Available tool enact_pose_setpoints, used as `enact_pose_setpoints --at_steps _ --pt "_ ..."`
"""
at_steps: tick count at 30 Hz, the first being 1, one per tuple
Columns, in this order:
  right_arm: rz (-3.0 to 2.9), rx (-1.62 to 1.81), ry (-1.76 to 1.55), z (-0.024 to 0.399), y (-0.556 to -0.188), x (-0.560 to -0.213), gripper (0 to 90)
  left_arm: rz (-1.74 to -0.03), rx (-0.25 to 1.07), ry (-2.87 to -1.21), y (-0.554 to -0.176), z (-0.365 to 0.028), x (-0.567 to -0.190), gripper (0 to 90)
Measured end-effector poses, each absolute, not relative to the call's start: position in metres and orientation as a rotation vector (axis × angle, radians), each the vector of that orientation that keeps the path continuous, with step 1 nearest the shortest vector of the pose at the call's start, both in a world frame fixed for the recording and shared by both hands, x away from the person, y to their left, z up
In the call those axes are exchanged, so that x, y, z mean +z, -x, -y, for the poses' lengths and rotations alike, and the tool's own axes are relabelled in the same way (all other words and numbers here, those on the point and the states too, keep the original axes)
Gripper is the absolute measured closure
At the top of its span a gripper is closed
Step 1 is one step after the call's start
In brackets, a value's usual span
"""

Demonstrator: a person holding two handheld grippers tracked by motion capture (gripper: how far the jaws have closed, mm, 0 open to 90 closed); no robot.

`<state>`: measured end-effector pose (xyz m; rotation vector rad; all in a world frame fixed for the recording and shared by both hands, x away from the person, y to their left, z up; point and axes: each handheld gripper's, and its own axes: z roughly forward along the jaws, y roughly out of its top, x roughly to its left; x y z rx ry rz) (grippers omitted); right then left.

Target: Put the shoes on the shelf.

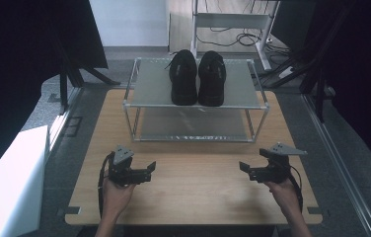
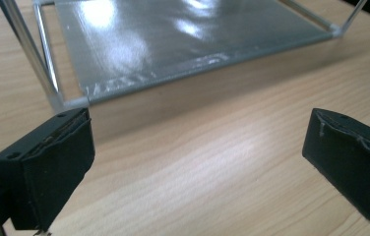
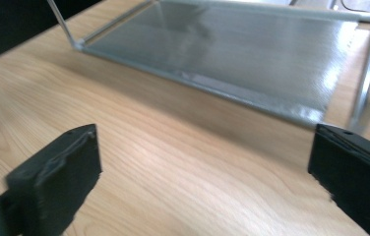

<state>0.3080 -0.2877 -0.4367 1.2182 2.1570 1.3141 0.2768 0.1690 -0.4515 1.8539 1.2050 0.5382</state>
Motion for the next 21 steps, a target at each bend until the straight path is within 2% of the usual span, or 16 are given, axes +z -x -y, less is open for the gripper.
enact_pose_setpoints --at_steps 21 --pt "-2.212 1.071 -1.268 0.303 -0.295 -0.487 0.0 -1.206 0.516 -2.018 -0.258 -0.164 -0.495 0.0"
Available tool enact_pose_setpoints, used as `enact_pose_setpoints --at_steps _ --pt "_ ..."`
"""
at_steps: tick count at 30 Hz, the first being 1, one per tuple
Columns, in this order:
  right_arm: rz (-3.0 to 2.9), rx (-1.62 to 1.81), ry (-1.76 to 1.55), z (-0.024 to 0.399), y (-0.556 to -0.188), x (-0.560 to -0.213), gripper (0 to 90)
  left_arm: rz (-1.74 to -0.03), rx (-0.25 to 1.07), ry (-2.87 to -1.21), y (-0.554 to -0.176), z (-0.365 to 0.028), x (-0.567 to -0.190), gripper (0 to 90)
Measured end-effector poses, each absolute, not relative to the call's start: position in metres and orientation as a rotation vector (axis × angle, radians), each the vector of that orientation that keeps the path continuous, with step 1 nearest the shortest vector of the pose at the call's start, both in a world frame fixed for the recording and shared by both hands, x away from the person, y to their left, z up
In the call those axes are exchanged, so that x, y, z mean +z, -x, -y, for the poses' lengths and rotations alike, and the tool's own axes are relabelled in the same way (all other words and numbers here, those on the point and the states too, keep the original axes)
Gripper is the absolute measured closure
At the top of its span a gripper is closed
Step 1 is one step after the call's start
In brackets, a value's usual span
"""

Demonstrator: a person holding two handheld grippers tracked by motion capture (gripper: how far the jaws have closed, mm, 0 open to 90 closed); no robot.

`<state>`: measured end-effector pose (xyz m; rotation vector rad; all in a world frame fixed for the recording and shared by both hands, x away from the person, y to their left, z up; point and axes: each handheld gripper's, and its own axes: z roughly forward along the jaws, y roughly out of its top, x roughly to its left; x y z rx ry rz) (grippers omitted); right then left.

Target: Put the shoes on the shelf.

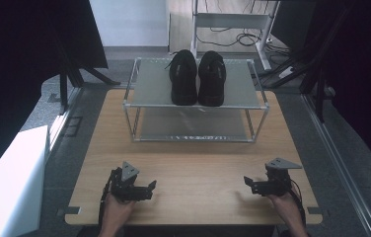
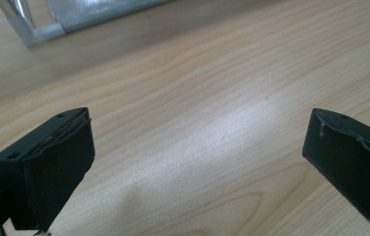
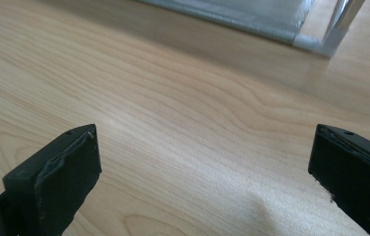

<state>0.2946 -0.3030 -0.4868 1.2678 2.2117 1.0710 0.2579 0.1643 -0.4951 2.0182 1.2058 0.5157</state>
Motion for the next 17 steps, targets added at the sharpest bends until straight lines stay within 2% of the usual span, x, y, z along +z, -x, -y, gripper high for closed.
enact_pose_setpoints --at_steps 6,17 --pt "-2.263 0.981 -1.259 0.302 -0.297 -0.500 0.0 -1.218 0.524 -2.103 -0.262 -0.162 -0.507 0.0" --pt "-2.342 0.873 -1.265 0.299 -0.299 -0.515 0.0 -1.236 0.491 -2.149 -0.267 -0.159 -0.514 0.0"
